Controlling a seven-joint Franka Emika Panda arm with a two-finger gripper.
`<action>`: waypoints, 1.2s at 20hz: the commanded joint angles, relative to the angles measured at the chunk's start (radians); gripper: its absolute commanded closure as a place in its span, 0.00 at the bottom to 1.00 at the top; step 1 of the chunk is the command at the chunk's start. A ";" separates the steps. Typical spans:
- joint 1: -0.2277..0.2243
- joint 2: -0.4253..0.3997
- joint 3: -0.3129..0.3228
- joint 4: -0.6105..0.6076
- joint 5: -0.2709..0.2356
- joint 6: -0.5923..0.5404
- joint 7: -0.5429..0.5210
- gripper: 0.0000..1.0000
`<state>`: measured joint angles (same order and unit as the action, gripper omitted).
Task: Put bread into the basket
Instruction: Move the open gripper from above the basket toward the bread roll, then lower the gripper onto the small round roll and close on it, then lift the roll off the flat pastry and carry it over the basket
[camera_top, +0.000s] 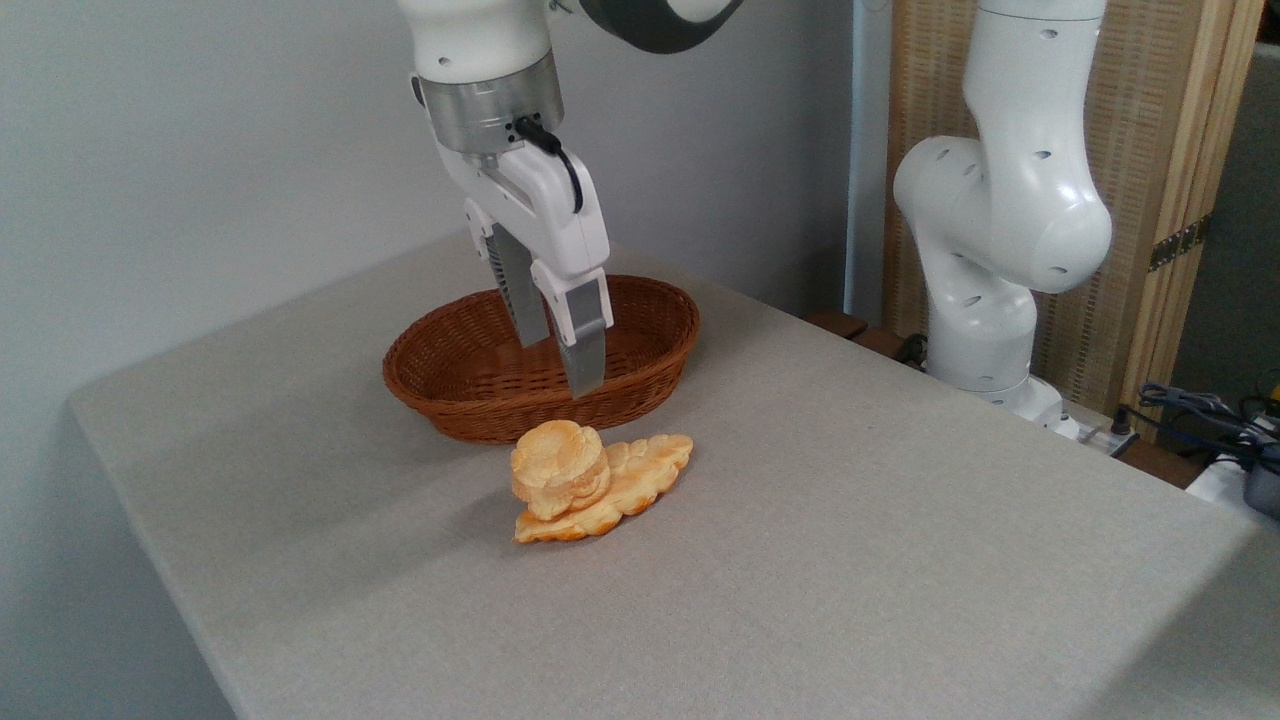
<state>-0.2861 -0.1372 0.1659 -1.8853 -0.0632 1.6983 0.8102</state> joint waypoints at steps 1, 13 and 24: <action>-0.002 -0.002 0.011 -0.063 0.013 0.113 0.017 0.00; -0.015 0.062 0.007 -0.144 0.014 0.236 0.018 0.00; -0.016 0.082 0.003 -0.144 0.016 0.236 0.020 0.31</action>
<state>-0.2950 -0.0536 0.1652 -2.0248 -0.0632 1.9148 0.8177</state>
